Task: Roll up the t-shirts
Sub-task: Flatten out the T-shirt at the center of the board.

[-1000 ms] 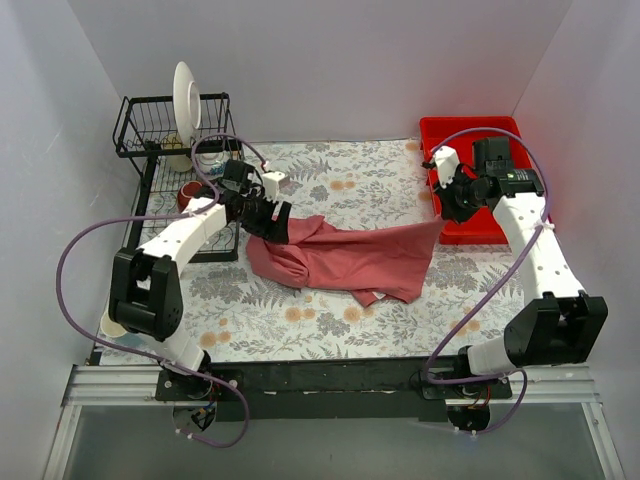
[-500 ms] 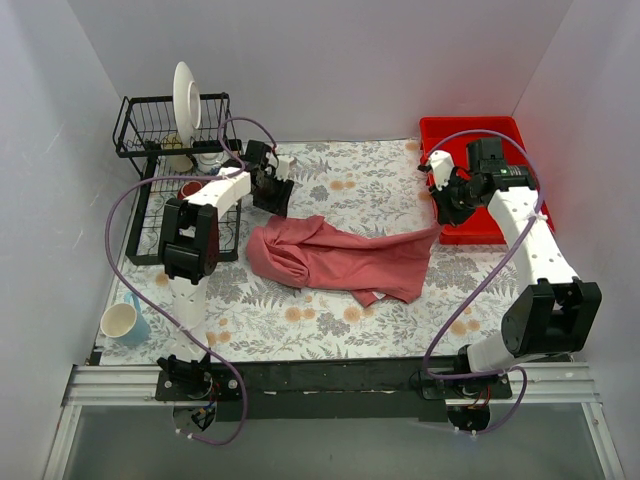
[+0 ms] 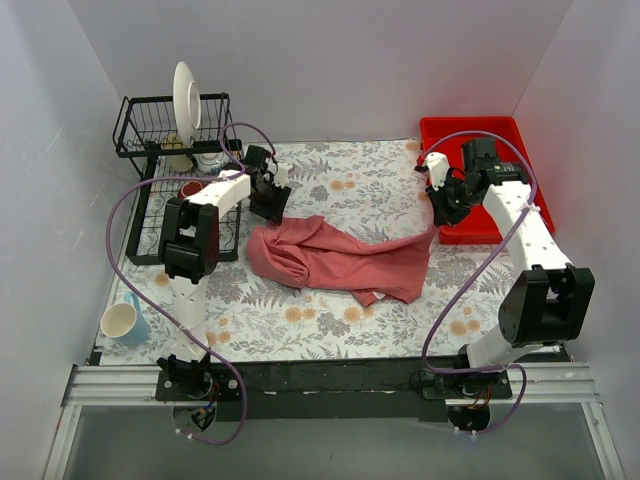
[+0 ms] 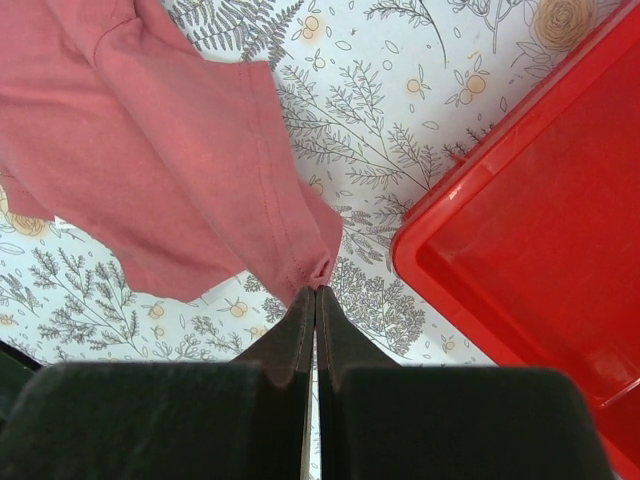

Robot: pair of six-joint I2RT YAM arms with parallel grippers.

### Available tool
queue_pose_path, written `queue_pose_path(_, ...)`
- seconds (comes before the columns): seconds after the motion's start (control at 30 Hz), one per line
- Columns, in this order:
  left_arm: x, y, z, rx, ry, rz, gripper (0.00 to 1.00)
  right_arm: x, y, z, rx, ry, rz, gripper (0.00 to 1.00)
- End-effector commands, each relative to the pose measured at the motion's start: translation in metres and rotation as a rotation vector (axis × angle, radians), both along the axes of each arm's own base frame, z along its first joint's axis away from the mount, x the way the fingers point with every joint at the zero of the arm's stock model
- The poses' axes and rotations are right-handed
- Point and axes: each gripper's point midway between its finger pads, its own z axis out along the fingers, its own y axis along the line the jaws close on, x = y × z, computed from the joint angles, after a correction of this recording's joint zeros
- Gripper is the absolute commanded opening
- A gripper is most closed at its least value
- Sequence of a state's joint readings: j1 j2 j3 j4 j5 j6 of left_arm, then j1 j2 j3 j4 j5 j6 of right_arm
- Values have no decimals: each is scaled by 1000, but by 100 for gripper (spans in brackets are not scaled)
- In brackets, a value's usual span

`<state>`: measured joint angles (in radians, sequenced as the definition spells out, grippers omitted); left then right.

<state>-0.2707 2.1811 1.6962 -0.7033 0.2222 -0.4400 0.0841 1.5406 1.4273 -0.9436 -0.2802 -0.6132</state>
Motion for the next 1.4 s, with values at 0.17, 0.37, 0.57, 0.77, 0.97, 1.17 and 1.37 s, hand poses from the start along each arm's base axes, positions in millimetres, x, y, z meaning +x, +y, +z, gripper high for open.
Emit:
queue_pose_path(0.17,25,-20,22,-103,-94,-10,26,14,2,12,19,-44,9,1)
queue_pose_path(0.37,79,-25,127,-176,-348,17,0,51,-15,49,-49,-182,-52,1)
queue_pose_path(0.57,73,22,267,-257,-621,123,0,97,-40,164,-16,-518,-247,1)
queue_pose_path(0.77,29,86,377,-322,-898,230,0,90,-51,254,37,-800,-343,1)
queue_pose_path(0.97,-36,82,449,-396,-1058,185,0,71,-55,318,72,-954,-381,1)
queue_pose_path(1.17,-88,85,494,-417,-1163,169,0,25,-50,390,128,-1136,-349,1)
queue_pose_path(1.37,-149,104,550,-439,-1301,201,0,-55,-38,473,269,-1351,-304,1)
